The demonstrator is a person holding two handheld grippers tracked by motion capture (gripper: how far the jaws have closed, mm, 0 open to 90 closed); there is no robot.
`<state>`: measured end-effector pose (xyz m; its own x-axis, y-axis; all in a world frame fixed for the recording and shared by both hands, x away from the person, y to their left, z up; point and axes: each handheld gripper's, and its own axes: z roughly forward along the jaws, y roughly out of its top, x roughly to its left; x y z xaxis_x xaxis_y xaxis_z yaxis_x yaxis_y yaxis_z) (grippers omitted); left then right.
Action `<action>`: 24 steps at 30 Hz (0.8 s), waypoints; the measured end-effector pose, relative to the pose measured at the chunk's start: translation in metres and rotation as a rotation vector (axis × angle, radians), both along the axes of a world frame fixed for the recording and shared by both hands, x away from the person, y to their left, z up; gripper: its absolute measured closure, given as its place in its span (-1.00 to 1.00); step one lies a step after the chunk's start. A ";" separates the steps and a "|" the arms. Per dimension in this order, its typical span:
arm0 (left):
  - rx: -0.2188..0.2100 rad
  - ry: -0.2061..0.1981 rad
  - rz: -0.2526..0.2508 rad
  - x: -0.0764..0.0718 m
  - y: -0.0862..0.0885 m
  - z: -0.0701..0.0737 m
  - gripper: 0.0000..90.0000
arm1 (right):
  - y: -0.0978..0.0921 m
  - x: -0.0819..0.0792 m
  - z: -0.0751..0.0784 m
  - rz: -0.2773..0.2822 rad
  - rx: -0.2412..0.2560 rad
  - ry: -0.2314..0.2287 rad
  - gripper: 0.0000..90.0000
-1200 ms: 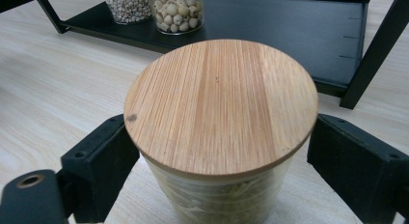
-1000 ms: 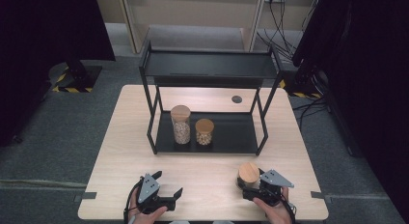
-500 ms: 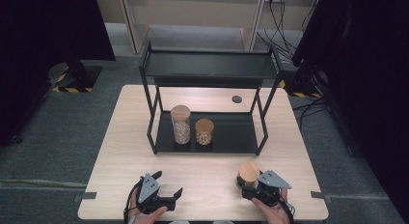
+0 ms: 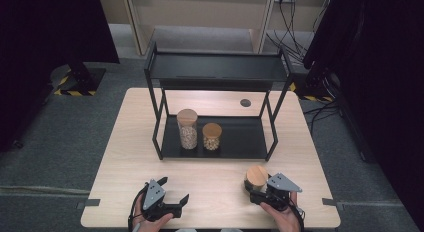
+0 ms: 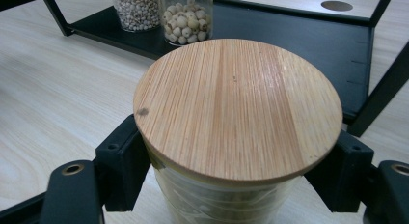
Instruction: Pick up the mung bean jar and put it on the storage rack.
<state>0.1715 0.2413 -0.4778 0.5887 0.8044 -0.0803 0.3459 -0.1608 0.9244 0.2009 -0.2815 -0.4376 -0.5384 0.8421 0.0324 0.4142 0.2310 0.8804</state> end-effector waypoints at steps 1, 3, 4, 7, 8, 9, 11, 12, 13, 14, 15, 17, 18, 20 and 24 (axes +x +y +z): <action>0.000 0.000 0.000 0.000 0.000 0.000 -0.94 | 0.000 0.001 0.001 0.003 0.001 0.000 -0.44; 0.000 0.000 0.000 0.000 0.000 0.000 -0.94 | 0.002 0.003 0.002 0.007 0.002 -0.001 -0.44; 0.001 0.000 -0.001 0.000 0.000 0.000 -0.94 | 0.002 0.004 0.003 0.010 0.002 -0.001 -0.44; 0.001 0.000 -0.001 0.000 0.000 0.000 -0.94 | 0.004 0.006 0.005 0.017 0.004 -0.004 -0.44; 0.001 0.000 -0.002 0.000 0.000 0.000 -0.94 | 0.004 0.007 0.006 0.019 0.004 -0.005 -0.44; 0.002 0.001 -0.002 0.000 0.000 0.000 -0.94 | 0.005 0.008 0.007 0.023 0.004 -0.006 -0.44; 0.002 0.001 -0.001 0.000 0.000 0.000 -0.94 | 0.006 0.010 0.010 0.028 0.004 -0.007 -0.44; 0.002 0.000 -0.001 0.000 0.000 0.000 -0.94 | 0.007 0.011 0.011 0.030 0.005 -0.008 -0.44; 0.002 0.000 -0.001 0.000 0.000 0.000 -0.94 | 0.007 0.013 0.012 0.032 0.006 -0.009 -0.44; 0.002 0.000 -0.001 0.000 0.000 0.000 -0.94 | 0.008 0.014 0.013 0.034 0.009 -0.009 -0.44; 0.002 0.000 -0.001 0.000 0.000 0.000 -0.94 | 0.008 0.015 0.013 0.036 0.010 -0.012 -0.44; 0.001 0.000 -0.001 0.000 0.000 0.000 -0.94 | 0.010 0.018 0.015 0.037 0.012 -0.013 -0.44; 0.002 0.000 -0.001 0.000 0.000 0.000 -0.94 | 0.010 0.020 0.016 0.039 0.012 -0.014 -0.44; 0.001 -0.001 -0.001 0.000 0.000 0.000 -0.94 | 0.011 0.024 0.018 0.039 0.017 -0.014 -0.44; 0.001 -0.001 0.000 0.000 0.000 0.000 -0.94 | 0.013 0.031 0.022 0.041 0.022 -0.014 -0.44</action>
